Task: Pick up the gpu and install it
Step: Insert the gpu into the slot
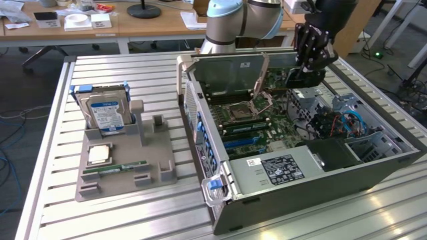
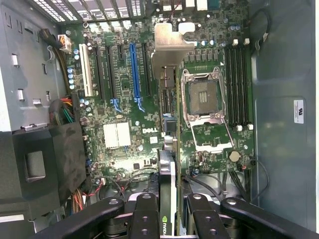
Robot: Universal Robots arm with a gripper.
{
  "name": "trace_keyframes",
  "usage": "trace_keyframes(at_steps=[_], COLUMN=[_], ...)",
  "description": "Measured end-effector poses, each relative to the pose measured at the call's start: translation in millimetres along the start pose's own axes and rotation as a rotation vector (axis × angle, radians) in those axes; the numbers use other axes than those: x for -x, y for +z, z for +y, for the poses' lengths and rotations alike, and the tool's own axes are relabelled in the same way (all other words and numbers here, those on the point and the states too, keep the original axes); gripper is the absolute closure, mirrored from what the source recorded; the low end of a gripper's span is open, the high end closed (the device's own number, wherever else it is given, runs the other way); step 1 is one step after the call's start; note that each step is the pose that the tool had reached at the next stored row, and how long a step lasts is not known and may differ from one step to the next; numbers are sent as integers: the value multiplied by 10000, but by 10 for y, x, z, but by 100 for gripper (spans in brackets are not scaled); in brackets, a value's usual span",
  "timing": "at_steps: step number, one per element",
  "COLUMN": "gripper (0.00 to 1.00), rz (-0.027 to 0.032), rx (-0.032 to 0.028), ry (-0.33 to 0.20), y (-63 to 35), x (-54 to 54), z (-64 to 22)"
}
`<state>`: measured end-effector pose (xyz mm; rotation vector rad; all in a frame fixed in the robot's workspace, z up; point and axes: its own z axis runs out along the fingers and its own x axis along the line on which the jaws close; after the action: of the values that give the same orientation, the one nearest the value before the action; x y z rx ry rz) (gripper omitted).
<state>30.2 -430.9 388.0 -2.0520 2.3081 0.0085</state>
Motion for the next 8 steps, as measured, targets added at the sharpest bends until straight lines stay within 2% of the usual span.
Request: trace_keyframes(at_steps=[8], gripper=[73], rz=[1], rx=[0], ry=[-2], y=[4], x=[-3], z=[23])
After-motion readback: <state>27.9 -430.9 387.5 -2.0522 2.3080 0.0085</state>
